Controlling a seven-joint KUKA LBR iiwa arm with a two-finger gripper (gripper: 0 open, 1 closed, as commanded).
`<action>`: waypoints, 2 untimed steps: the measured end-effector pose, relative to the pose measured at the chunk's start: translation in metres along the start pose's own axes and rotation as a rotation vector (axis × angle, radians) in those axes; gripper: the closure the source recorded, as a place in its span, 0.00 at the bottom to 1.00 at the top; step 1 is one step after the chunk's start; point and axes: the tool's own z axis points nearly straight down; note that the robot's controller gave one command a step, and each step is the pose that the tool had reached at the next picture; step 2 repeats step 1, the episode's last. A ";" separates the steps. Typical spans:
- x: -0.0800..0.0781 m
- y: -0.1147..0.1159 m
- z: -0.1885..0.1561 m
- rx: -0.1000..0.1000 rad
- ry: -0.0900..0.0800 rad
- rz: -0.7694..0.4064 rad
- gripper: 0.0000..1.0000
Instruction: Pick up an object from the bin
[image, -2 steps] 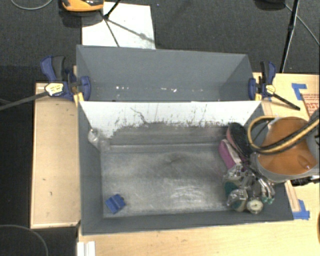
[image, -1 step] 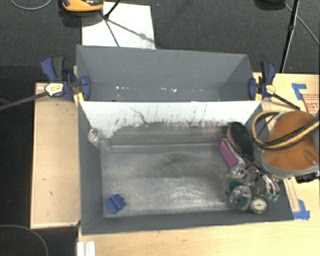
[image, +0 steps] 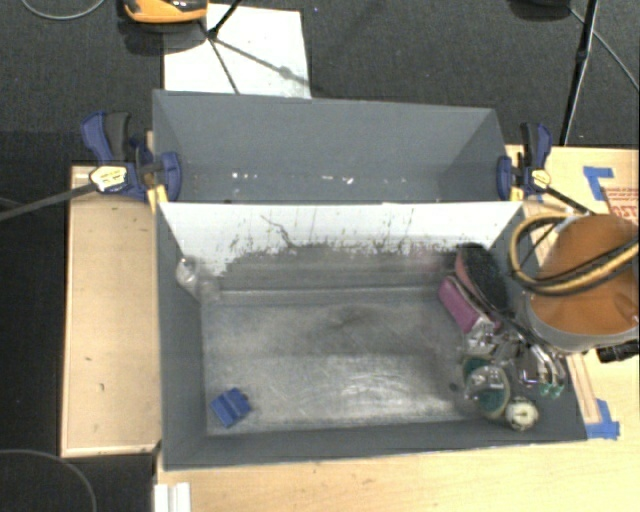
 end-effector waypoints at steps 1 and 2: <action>-0.001 0.000 -0.034 0.000 -0.002 0.004 1.00; -0.001 0.000 -0.034 0.000 -0.002 0.004 1.00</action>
Offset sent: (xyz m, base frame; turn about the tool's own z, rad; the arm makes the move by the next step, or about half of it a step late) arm -0.0001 0.0000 0.0322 0.0000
